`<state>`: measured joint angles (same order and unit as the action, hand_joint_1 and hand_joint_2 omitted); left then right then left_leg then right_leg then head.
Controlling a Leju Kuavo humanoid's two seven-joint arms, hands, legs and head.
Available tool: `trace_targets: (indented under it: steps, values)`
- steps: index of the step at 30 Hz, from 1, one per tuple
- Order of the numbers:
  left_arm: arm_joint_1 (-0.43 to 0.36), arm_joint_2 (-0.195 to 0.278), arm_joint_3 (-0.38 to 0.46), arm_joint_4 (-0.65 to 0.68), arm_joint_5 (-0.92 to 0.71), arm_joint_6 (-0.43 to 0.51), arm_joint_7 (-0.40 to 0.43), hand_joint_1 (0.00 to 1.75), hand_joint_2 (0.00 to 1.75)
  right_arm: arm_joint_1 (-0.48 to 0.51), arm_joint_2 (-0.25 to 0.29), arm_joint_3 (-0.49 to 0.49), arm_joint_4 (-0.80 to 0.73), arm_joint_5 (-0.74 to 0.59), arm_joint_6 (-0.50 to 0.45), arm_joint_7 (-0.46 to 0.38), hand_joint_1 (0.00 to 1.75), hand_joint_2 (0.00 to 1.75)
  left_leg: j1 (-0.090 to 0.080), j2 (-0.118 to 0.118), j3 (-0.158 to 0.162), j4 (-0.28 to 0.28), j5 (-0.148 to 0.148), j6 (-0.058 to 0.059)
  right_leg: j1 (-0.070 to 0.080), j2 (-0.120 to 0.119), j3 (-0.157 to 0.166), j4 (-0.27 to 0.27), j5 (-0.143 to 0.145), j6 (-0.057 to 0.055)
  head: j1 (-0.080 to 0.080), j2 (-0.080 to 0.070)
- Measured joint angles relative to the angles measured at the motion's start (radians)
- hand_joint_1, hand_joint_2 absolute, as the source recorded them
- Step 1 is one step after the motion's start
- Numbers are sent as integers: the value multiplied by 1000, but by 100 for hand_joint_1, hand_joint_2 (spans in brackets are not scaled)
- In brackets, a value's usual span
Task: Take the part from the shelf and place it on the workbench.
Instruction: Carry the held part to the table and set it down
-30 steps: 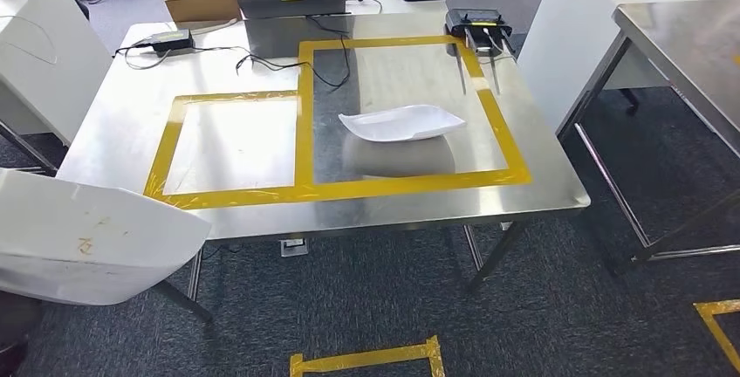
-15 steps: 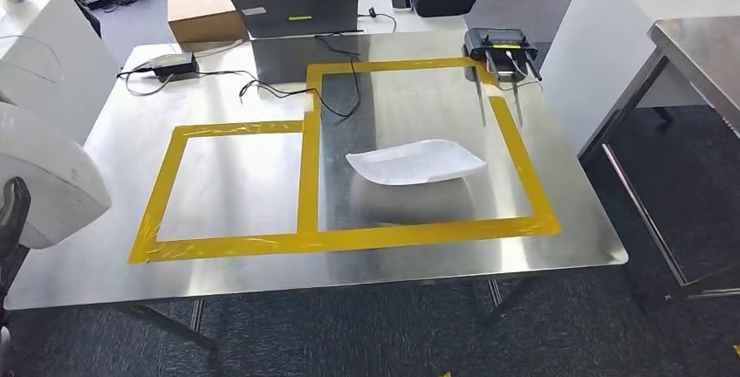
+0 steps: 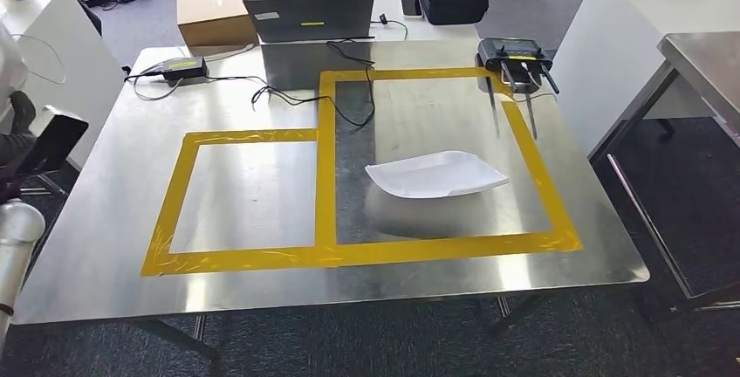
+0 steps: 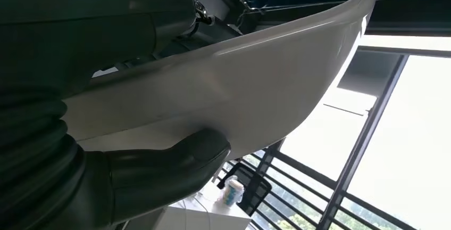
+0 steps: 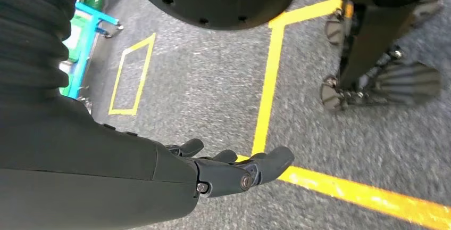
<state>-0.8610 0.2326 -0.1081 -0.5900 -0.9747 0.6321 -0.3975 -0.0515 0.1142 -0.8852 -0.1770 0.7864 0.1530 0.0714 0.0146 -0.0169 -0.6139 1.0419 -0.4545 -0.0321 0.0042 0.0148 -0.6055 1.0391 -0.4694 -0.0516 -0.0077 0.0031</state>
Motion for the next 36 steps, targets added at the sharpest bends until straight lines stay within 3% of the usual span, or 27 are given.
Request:
trace_targets:
  steps: [2,7,9,12,13,20,24,25,29,32,36]
  values:
    - [-21,-45,-62,58,-48,22,10,175,175,-1,0,1,0,9,1,-7,0,175,-1,0,0,0,-2,6,0,0,4,-7,3,-7,1,0]
    - [-34,-157,-176,153,-110,7,-26,175,175,-1,0,1,0,22,0,-31,0,175,-6,1,0,0,-4,23,-2,1,9,-18,7,0,1,0]
    - [-30,-185,-209,172,-123,7,-46,175,175,-1,0,1,0,24,1,-34,0,175,-7,1,0,0,-4,25,-4,1,10,-21,8,13,1,0]
    - [-10,-227,-252,192,-127,23,-104,175,175,0,0,1,0,26,3,-33,0,175,-10,2,0,1,-5,29,-9,1,13,-24,8,45,0,0]
    - [0,-239,-264,196,-126,32,-127,175,175,1,0,1,0,27,3,-33,0,175,-10,2,1,1,-5,29,-10,1,13,-25,7,50,0,0]
    - [66,-278,-339,208,-130,62,-225,175,175,2,0,1,0,30,3,-30,0,175,-10,5,3,-1,-5,29,-9,2,11,-23,7,53,0,0]
    - [80,-281,-373,215,-135,57,-239,0,175,4,0,1,0,30,3,-29,0,0,-9,5,4,-3,-3,27,-8,2,10,-21,6,52,0,0]
    - [83,-281,-384,217,-138,49,-230,0,175,4,0,1,0,30,2,-29,0,0,-9,5,4,-3,-3,26,-8,2,10,-20,6,52,0,0]
    - [87,-280,-420,229,-115,-52,-176,0,0,4,0,1,0,27,0,-33,0,0,-9,5,4,-3,-2,25,-8,2,9,-19,6,51,0,0]
    - [86,-276,-432,237,-83,-139,-148,0,0,5,0,1,0,21,-2,-34,0,0,-9,5,4,-3,-2,25,-8,2,8,-18,6,51,0,0]
    - [86,-266,-439,239,-58,-149,-133,0,0,8,0,0,0,15,-4,-33,0,0,-11,5,3,-2,-2,25,-10,2,8,-18,6,52,0,0]
